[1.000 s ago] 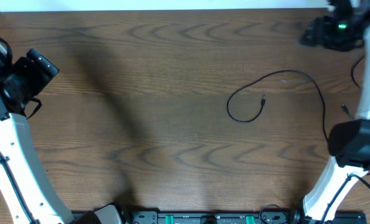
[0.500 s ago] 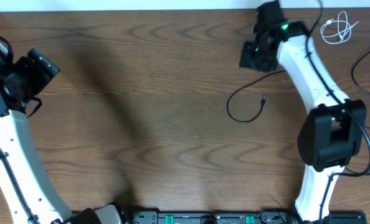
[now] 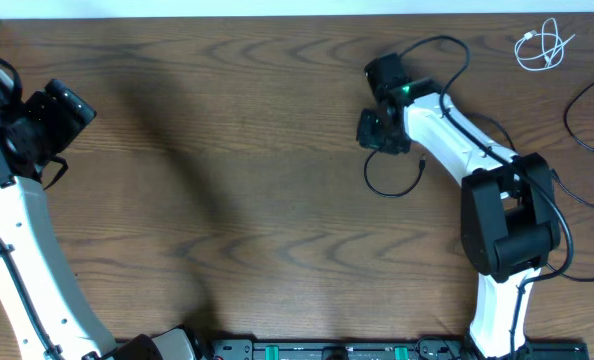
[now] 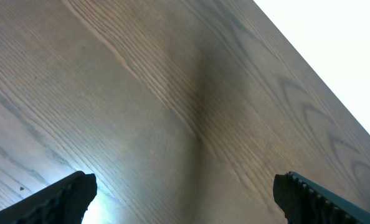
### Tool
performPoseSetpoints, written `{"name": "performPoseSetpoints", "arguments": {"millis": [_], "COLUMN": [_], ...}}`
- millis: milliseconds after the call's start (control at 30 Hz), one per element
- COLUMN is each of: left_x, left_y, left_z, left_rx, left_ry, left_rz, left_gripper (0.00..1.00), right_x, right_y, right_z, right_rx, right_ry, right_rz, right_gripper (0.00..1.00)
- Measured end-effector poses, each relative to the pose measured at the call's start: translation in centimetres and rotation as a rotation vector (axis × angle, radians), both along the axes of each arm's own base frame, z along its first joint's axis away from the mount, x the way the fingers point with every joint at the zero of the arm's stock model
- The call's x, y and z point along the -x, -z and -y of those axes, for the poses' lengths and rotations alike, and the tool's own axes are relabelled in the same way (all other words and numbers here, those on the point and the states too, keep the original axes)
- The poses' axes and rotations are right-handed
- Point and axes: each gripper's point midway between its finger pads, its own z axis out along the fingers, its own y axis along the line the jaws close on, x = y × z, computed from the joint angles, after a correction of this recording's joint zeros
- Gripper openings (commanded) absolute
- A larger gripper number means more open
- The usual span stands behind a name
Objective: Untangle cables
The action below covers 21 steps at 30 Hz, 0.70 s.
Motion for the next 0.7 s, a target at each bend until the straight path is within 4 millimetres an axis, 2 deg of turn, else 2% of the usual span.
{"name": "performPoseSetpoints", "arguments": {"millis": [233, 433, 700], "left_x": [0.0, 0.0, 0.0], "left_y": [0.0, 0.0, 0.0], "left_z": [0.0, 0.0, 0.0], "left_rx": [0.0, 0.0, 0.0], "left_ry": [0.0, 0.0, 0.0], "left_rz": [0.0, 0.0, 0.0], "left_gripper": [0.96, 0.96, 0.96], "right_x": [0.1, 1.0, 0.7], "right_y": [0.9, 2.4, 2.7], "right_z": [0.8, 1.2, 1.3], "right_rx": [0.04, 0.049, 0.044], "right_ry": [0.026, 0.036, 0.046], "right_rz": [0.007, -0.007, 0.03], "right_gripper": [0.34, 0.32, 0.2]}}
